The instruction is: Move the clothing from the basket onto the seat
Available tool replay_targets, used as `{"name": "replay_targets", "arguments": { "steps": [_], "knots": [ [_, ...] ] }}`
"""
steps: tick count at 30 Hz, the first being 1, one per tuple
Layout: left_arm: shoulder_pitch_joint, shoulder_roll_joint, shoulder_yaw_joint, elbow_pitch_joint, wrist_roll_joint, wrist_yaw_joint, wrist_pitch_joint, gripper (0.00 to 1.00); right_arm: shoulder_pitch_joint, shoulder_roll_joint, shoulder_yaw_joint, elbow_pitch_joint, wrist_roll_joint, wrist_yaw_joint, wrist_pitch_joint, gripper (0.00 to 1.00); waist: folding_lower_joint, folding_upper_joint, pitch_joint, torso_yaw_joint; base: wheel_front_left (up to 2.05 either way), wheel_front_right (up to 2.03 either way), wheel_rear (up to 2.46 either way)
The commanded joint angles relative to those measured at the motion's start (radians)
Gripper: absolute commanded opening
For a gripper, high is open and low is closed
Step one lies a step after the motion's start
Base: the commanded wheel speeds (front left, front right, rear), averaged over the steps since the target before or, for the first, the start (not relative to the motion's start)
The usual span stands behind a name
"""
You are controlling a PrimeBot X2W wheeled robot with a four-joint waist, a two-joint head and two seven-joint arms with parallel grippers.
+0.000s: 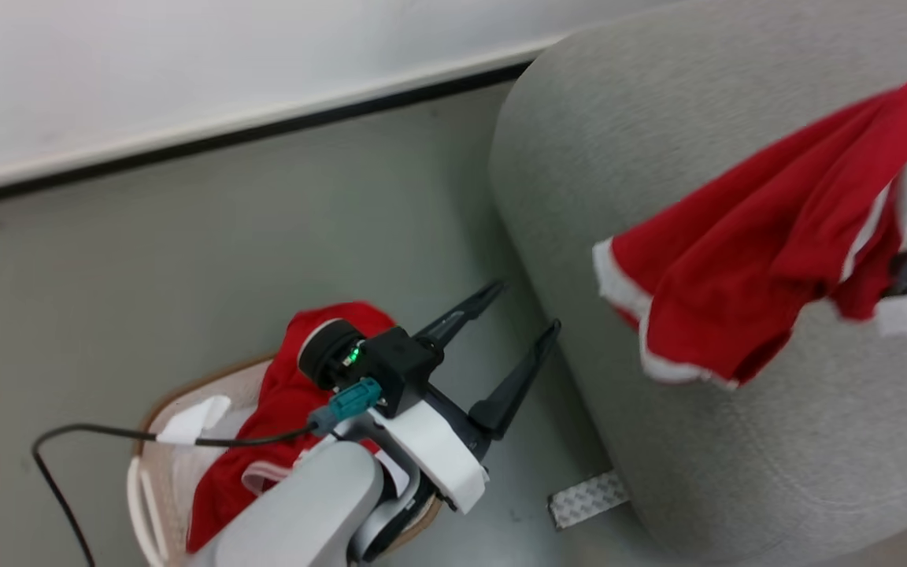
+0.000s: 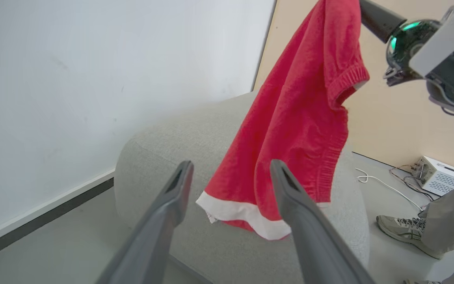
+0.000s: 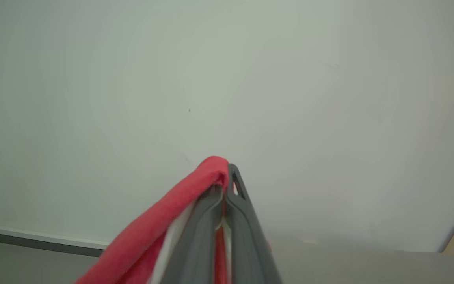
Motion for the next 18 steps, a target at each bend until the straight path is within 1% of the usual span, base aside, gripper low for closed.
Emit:
{"name": "replay_targets", "arguments": {
  "steps": [1, 6, 11, 13, 15, 16, 18],
  "knots": [
    [-0.012, 0.011, 0.002, -0.004, 0.003, 0.003, 0.004, 1.00, -0.038, -0.031, 0.002, 0.023, 0.006, -0.002, 0.001, 0.00, -0.0001, -0.0001, 0.075, 0.068, 0.00, 0.00, 0.00],
    [-0.024, 0.026, 0.003, -0.008, 0.010, 0.007, 0.009, 1.00, -0.190, -0.139, -0.021, 0.088, 0.061, -0.002, 0.001, 0.00, -0.0001, -0.0001, 0.131, 0.126, 0.00, 0.00, 0.00],
    [-0.040, 0.043, 0.010, -0.030, 0.016, 0.016, 0.016, 1.00, -0.338, -0.283, -0.038, 0.174, 0.107, -0.002, 0.005, 0.00, -0.0001, -0.0001, 0.180, 0.172, 0.00, 0.00, 0.00],
    [-0.046, 0.051, 0.013, -0.042, 0.019, 0.018, 0.020, 1.00, -0.386, -0.329, -0.045, 0.210, 0.113, -0.002, 0.004, 0.00, -0.0001, -0.0001, 0.203, 0.189, 0.00, 0.00, 0.00],
    [-0.048, 0.058, 0.014, -0.053, 0.021, 0.022, 0.025, 1.00, -0.420, -0.357, -0.052, 0.245, 0.119, -0.002, 0.008, 0.00, -0.0001, -0.0001, 0.226, 0.202, 0.00, 0.00, 0.00],
    [-0.049, 0.063, 0.015, -0.058, 0.022, 0.024, 0.028, 1.00, -0.431, -0.361, -0.048, 0.269, 0.118, -0.002, 0.021, 0.00, -0.0001, -0.0001, 0.236, 0.205, 0.00, 0.00, 0.00],
    [-0.051, 0.074, 0.018, -0.067, 0.022, 0.027, 0.034, 1.00, -0.441, -0.349, 0.016, 0.312, 0.105, -0.002, 0.062, 0.00, -0.0001, -0.0001, 0.258, 0.208, 0.00, 0.00, 0.00]
  ]
}}
